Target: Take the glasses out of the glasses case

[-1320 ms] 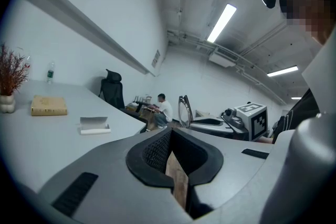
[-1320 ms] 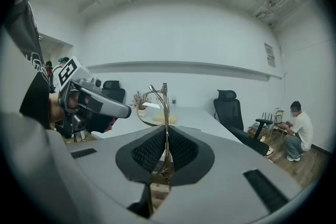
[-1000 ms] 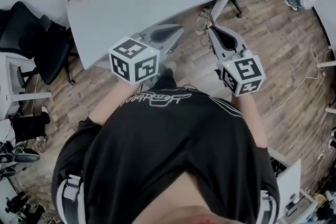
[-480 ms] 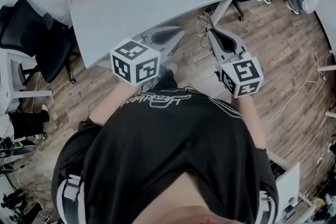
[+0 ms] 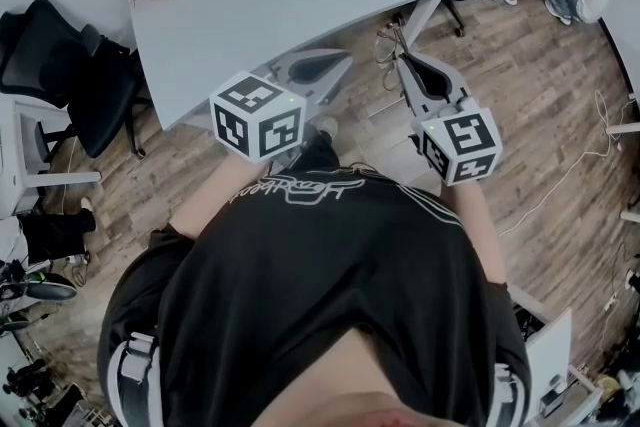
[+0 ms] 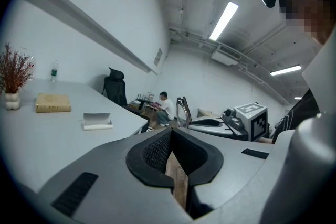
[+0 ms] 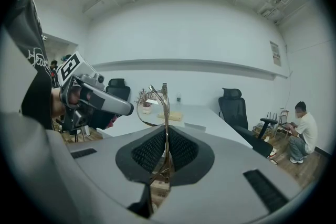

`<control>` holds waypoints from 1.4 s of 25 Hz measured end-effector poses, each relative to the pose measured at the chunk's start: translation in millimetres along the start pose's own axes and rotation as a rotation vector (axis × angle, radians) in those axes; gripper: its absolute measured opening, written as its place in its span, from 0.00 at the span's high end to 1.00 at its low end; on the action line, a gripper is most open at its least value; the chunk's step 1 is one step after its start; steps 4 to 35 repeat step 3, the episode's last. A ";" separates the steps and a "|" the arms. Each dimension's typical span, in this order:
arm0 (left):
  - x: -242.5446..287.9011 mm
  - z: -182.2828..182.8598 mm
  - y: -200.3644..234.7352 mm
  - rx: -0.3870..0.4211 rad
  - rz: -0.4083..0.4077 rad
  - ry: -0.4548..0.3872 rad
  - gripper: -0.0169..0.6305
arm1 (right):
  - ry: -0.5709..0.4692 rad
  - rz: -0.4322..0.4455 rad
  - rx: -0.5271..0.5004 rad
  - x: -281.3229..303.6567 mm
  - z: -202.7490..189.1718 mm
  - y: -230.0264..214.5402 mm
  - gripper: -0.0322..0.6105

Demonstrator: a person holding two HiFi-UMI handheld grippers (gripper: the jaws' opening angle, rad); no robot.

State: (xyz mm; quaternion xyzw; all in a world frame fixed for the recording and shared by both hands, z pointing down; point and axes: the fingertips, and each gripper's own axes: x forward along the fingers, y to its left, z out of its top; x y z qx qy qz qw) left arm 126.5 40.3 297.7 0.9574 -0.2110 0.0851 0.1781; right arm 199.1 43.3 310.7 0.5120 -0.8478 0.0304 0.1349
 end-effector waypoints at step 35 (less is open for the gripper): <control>2.7 -1.3 -1.3 0.000 0.001 0.003 0.96 | 0.002 0.002 0.000 -1.3 -1.8 -2.0 0.92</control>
